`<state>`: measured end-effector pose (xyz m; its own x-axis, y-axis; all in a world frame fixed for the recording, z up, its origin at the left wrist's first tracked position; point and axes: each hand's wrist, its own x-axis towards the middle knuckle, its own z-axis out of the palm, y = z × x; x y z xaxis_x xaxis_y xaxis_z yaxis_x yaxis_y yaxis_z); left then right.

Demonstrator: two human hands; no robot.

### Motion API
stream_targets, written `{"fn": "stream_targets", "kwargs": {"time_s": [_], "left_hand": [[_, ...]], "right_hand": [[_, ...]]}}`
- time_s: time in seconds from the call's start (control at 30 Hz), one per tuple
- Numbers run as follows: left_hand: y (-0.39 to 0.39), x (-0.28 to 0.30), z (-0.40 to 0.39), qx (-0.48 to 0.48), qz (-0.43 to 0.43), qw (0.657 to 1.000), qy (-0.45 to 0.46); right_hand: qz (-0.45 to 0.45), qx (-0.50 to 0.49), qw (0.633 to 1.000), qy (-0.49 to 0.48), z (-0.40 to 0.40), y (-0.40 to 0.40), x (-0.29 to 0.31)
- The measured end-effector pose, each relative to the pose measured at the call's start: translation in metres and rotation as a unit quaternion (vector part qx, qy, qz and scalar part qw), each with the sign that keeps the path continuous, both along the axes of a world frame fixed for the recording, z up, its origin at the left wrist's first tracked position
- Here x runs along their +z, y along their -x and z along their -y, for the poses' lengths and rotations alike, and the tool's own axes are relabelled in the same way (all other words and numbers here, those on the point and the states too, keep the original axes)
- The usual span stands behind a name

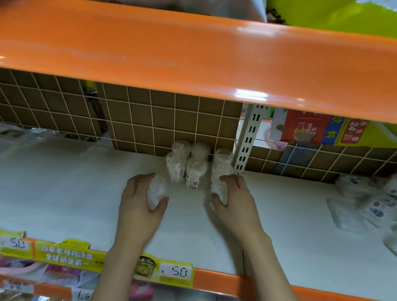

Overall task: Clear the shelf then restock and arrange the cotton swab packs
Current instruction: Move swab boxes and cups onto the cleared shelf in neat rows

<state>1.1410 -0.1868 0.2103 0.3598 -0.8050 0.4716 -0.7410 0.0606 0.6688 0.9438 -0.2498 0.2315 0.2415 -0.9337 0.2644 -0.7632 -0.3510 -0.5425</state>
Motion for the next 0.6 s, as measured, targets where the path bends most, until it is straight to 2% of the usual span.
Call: {"fn": "stream_targets", "kwargs": {"time_s": [0.2,0.37,0.47,0.6], "left_hand": [[0.004,-0.006,0.005,-0.034,0.007,0.999,-0.008],[0.021,-0.006,0.014,-0.078,0.016,0.997,-0.015],[0.033,-0.008,0.021,-0.098,0.025,0.994,-0.026],[0.043,-0.008,0.032,-0.096,0.096,0.991,-0.013]], "right_hand": [[0.0,-0.012,1.0,0.019,0.0,0.011,-0.01],[0.007,-0.078,0.997,0.025,-0.023,0.034,-0.027],[-0.03,-0.117,0.993,0.008,-0.037,0.053,-0.046],[-0.102,-0.154,0.982,-0.04,-0.038,0.064,-0.064]]}}
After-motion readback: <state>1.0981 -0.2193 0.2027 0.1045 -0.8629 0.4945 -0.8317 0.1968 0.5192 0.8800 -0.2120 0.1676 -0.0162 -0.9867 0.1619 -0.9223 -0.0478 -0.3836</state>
